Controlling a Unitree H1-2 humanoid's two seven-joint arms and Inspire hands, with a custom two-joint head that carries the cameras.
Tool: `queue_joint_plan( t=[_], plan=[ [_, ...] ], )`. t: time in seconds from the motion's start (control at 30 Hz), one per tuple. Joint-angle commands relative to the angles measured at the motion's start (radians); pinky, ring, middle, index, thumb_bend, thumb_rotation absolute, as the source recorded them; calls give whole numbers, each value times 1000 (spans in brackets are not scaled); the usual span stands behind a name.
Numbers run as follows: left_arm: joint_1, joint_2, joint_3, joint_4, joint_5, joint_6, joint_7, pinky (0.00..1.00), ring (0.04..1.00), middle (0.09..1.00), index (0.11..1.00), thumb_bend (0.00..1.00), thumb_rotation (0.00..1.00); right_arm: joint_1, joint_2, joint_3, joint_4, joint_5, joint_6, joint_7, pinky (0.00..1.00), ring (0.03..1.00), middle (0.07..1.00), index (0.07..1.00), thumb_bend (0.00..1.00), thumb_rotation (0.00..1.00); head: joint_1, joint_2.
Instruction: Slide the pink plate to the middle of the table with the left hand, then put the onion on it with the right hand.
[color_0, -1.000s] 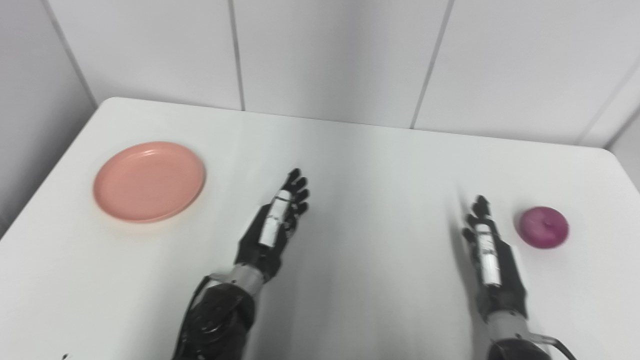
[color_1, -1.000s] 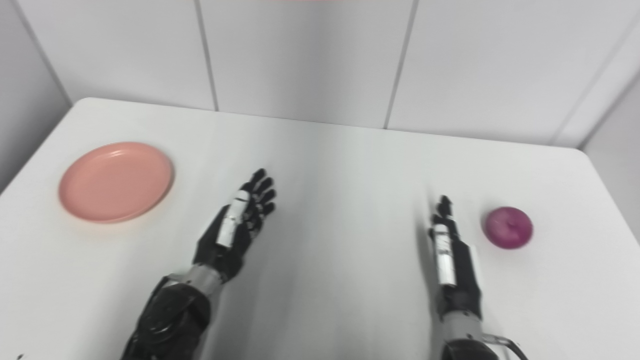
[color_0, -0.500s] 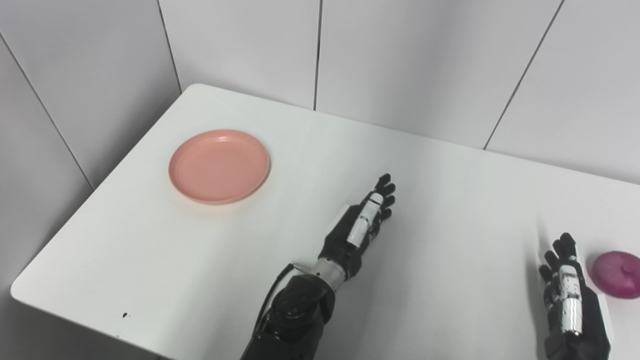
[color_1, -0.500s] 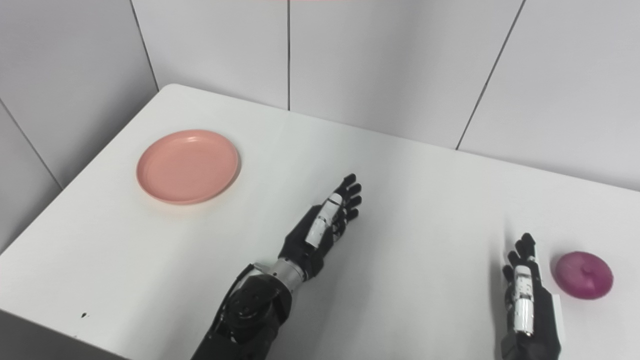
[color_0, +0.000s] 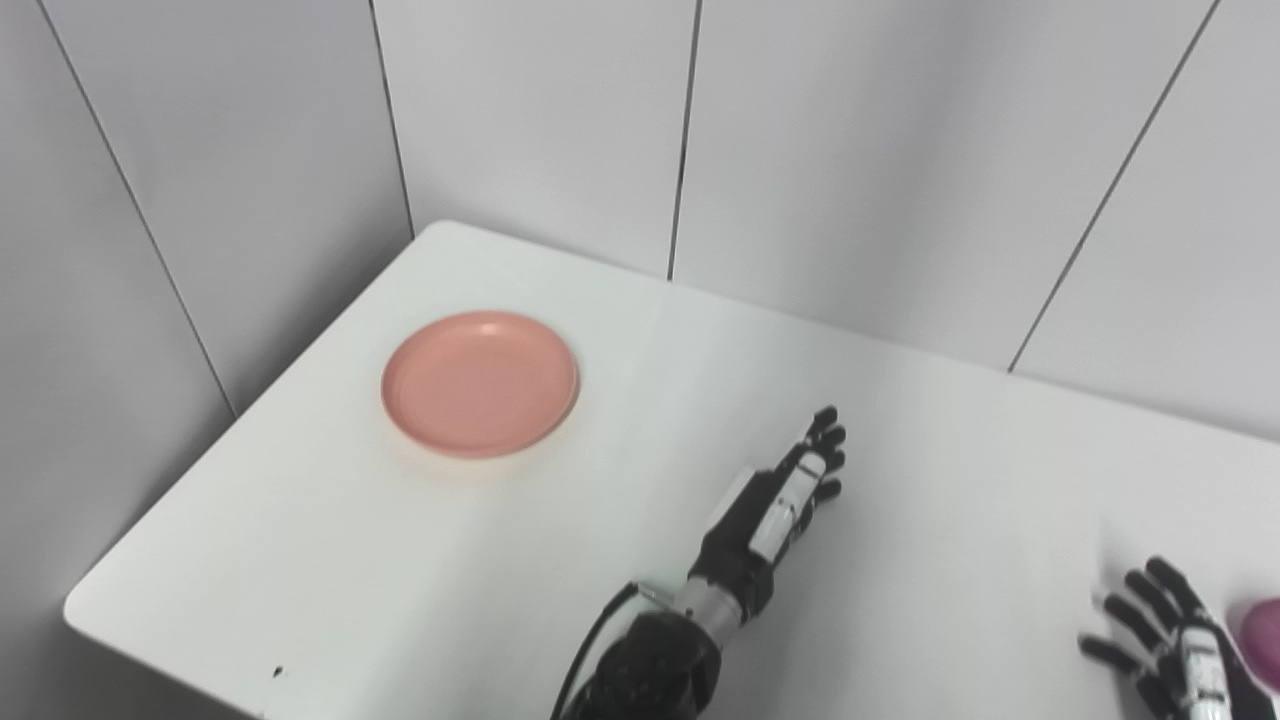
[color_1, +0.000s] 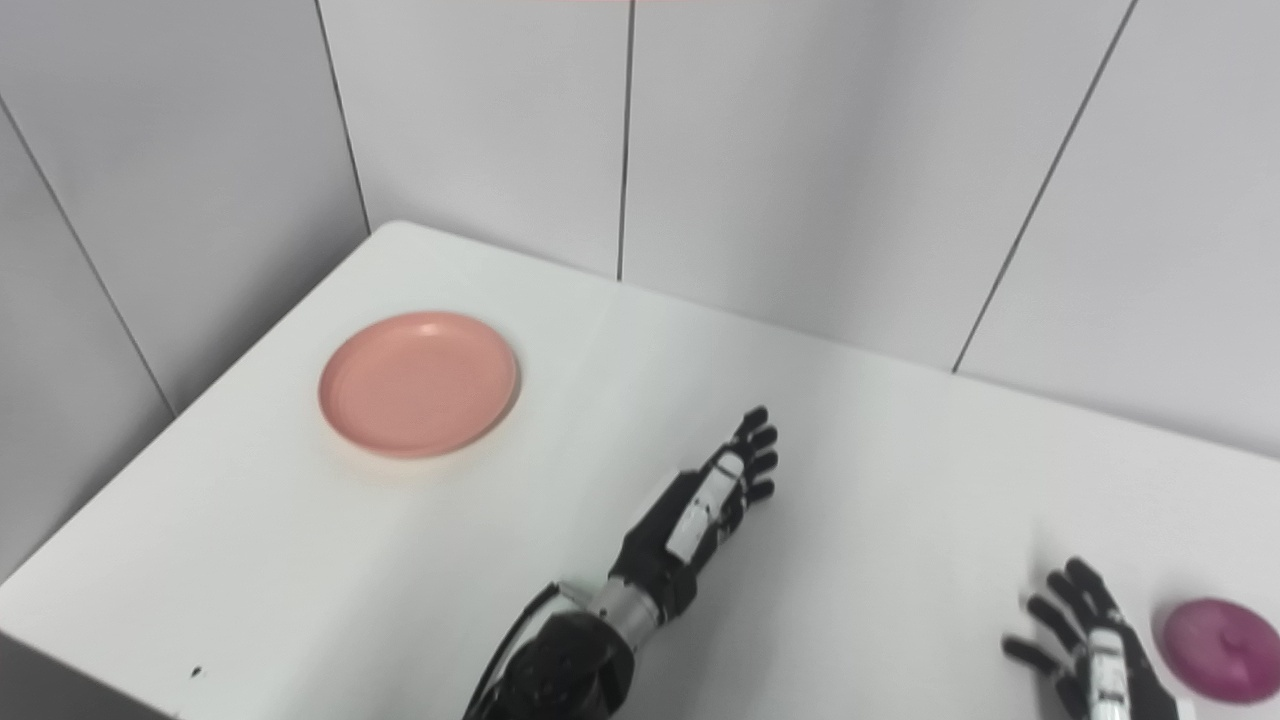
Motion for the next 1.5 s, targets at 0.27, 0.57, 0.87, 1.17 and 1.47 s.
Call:
queue_joint_plan(
  t=[0.27,0.57,0.87,1.17,1.47],
  plan=[
    [4,-56,1,56,-7,4,18,987,997,1000,1000,378,1000,-16,3,0,-6,-3,-56,1,483,750,813,835,185,857,0,-12],
    [4,-48,0,12,4,5,27,982,998,1000,1000,430,1000,-20,12,7,-9,-10,-50,-4,377,718,793,827,191,865,7,-24],
    [3,-44,4,-128,-17,97,19,1000,1000,1000,1000,422,1000,-23,22,15,1,-25,-67,-11,319,683,766,803,198,845,0,-30],
    [-22,-57,22,-281,-28,194,50,1000,1000,1000,1000,410,1000,-28,25,18,7,-23,-68,-13,267,639,739,777,158,851,5,-34],
    [-90,-39,69,-406,-32,267,87,1000,1000,1000,1000,404,1000,-31,22,17,20,-21,-74,-11,247,608,705,740,170,828,9,-42]
  ],
)
